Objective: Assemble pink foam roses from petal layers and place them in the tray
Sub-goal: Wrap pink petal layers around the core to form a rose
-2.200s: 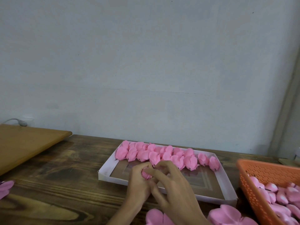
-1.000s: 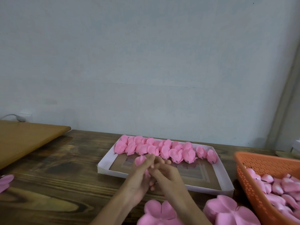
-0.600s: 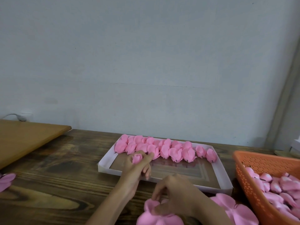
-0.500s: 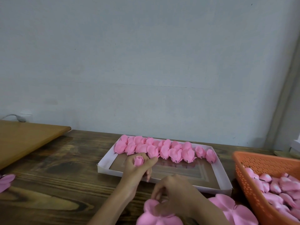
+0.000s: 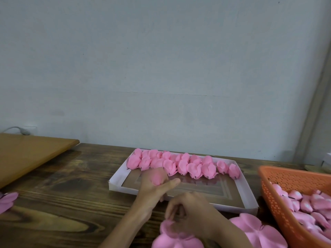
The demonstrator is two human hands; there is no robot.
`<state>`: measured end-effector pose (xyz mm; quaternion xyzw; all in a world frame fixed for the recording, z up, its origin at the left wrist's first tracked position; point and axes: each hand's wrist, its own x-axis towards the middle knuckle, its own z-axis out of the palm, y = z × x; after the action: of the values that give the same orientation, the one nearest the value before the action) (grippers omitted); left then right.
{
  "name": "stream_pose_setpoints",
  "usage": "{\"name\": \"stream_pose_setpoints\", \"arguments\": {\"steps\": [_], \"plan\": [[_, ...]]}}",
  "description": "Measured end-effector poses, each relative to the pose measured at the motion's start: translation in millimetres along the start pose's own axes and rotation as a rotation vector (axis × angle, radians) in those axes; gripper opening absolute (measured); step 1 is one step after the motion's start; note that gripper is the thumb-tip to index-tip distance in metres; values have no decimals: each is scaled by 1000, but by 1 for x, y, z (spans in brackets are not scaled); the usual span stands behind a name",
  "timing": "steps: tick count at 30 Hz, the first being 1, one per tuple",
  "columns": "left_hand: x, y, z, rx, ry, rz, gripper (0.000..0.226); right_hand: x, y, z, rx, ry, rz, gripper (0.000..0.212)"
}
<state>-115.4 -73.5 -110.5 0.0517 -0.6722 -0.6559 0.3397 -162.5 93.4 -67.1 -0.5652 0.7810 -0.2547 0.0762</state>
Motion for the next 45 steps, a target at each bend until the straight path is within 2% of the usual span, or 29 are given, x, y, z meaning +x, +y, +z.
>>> {"name": "stream_pose_setpoints", "arguments": {"steps": [2,7,10,13,17,20,23,33,36,45], "plan": [[1,0,-1,-32,13,2,51,1,3,2,10,1,21,28],[1,1,-3,-42,27,20,55,4,7,8,-79,3,44,19],[1,1,-2,-42,50,16,54,5,8,10,-71,-5,63,24],[1,0,-2,-34,41,7,54,5,9,9,-3,-11,82,24],[1,-2,-2,-53,44,-28,57,2,5,4,68,-43,69,6],[2,1,-2,-118,59,-83,54,-1,2,-2,220,-30,85,10],[4,4,-5,-186,79,-129,56,-2,4,-3,381,45,172,20],[5,11,-7,-265,144,-169,59,9,12,-4,776,479,406,17],[4,16,-6,-273,182,-128,55,8,14,-1,778,551,419,4],[1,23,4,-261,127,-94,58,23,21,21,792,645,377,4]]}}
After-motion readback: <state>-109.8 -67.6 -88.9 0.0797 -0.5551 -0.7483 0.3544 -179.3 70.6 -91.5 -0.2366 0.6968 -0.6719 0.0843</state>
